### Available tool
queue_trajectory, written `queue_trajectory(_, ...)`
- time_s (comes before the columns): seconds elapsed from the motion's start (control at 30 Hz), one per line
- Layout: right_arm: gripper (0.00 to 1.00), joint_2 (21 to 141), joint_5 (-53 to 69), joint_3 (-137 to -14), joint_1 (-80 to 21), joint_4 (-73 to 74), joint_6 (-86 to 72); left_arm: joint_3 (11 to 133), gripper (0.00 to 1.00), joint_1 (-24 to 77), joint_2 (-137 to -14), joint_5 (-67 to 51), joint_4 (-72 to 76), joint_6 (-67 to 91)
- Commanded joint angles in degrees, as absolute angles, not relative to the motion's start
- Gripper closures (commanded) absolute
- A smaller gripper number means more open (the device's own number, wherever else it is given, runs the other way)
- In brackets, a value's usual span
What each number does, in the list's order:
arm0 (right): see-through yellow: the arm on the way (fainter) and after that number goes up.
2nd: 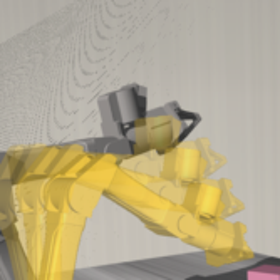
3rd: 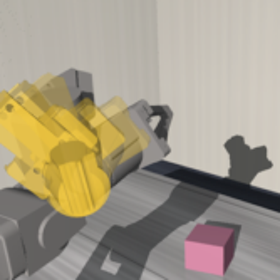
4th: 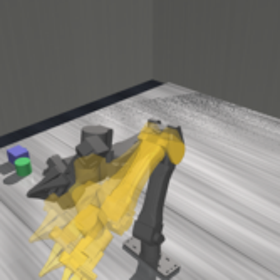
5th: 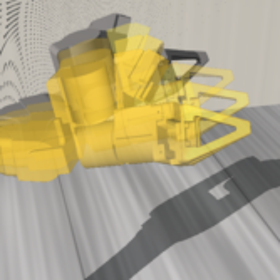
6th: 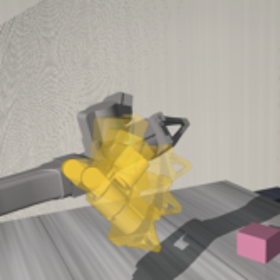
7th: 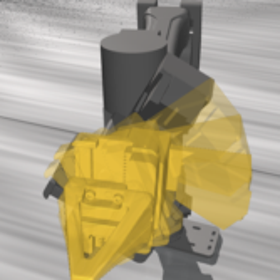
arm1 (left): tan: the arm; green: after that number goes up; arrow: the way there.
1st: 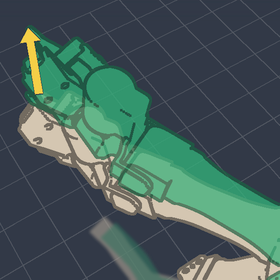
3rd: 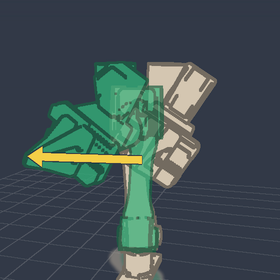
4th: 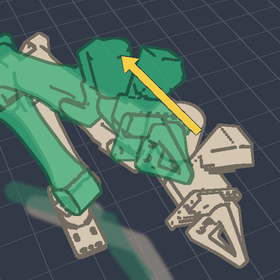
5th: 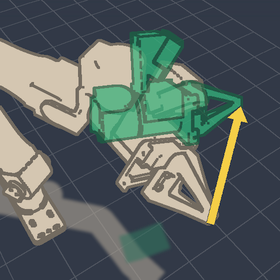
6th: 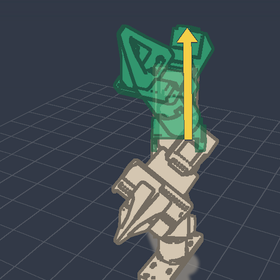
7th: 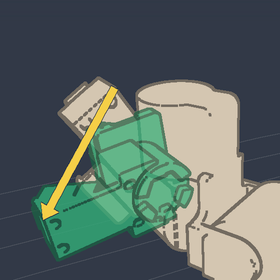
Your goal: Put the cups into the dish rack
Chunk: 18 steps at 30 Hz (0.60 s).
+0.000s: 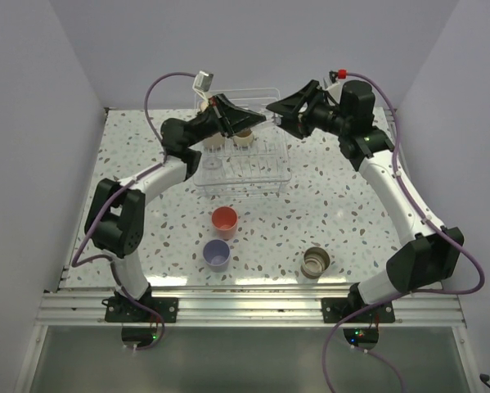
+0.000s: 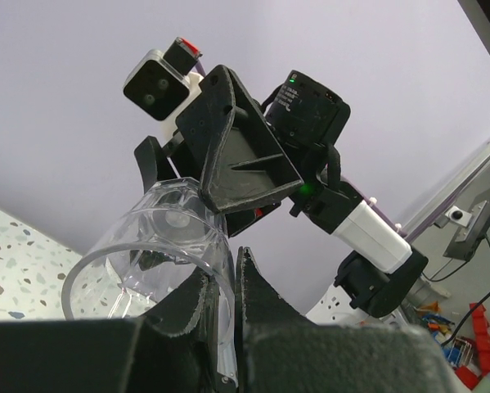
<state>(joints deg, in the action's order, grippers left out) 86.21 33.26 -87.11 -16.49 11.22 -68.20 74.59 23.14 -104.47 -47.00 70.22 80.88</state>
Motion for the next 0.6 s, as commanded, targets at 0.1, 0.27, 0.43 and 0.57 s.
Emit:
queue_trajectory(0.1,0.72,85.2,31.7,-87.4,-16.7,9.7,-68.1,76.2,1.00,24.0,-105.6,-46.3,76.5,82.8)
queue_trajectory(0.27,1.00,86.0,30.2,-88.9,-16.5,13.7,-65.7,74.4,0.88,23.3,-103.7,-47.8,70.1,78.4)
queue_trajectory(0.43,1.00,87.6,26.1,-93.2,-15.2,23.5,-58.1,72.6,0.41,22.2,-97.7,-47.5,45.5,61.0)
queue_trajectory(0.57,1.00,89.3,23.3,-95.0,-14.7,25.5,-55.2,73.8,0.30,21.2,-94.1,-42.0,26.7,47.5)
